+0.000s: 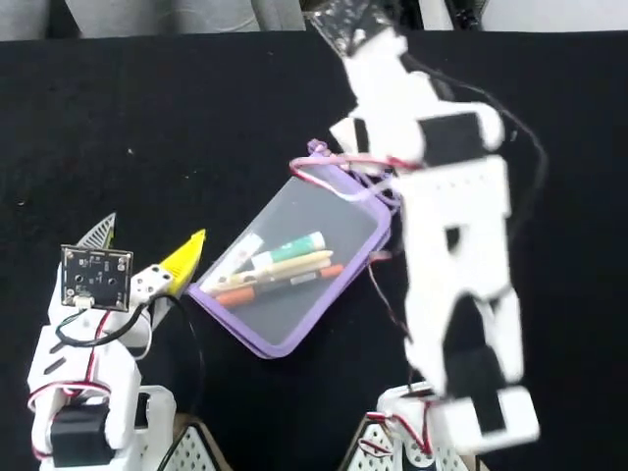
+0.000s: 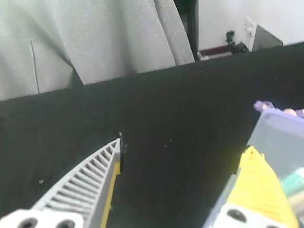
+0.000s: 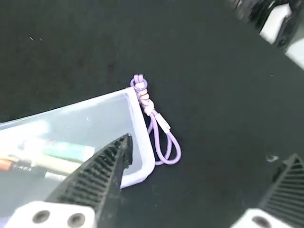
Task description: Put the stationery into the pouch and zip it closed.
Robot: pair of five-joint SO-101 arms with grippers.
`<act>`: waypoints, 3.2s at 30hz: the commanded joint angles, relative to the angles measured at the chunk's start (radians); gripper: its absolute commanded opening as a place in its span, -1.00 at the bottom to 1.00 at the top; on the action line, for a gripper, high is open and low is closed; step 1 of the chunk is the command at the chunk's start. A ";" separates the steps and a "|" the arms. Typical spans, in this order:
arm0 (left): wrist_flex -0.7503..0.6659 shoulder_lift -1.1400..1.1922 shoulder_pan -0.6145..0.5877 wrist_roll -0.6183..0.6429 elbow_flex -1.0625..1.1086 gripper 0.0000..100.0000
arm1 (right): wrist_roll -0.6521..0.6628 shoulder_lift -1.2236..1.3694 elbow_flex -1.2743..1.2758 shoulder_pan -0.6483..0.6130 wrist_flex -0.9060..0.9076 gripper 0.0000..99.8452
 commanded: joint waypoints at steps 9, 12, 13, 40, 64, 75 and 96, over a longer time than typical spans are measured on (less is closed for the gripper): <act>0.304 0.002 -0.007 0.009 -0.249 -0.43 | 0.002 -0.409 -0.041 -0.015 0.212 -0.88; 0.356 0.002 -0.007 0.009 -0.291 -0.71 | 0.002 -0.509 0.022 0.006 0.210 -0.95; 0.368 0.002 -0.007 0.009 -0.305 -0.80 | 0.000 -0.544 0.053 0.025 0.209 -0.95; 0.482 0.003 -0.008 0.002 -0.036 -0.94 | -0.038 -1.491 1.179 0.212 -0.101 -0.95; 0.256 0.003 -0.254 0.011 0.495 -0.94 | -0.068 -1.535 1.879 0.451 -0.545 -0.96; 0.238 0.005 -0.236 0.011 0.541 -0.94 | -0.046 -1.535 2.057 0.493 -0.605 -0.96; 0.238 0.006 -0.236 0.008 0.541 -0.94 | -0.040 -1.543 2.074 0.488 -0.341 -0.95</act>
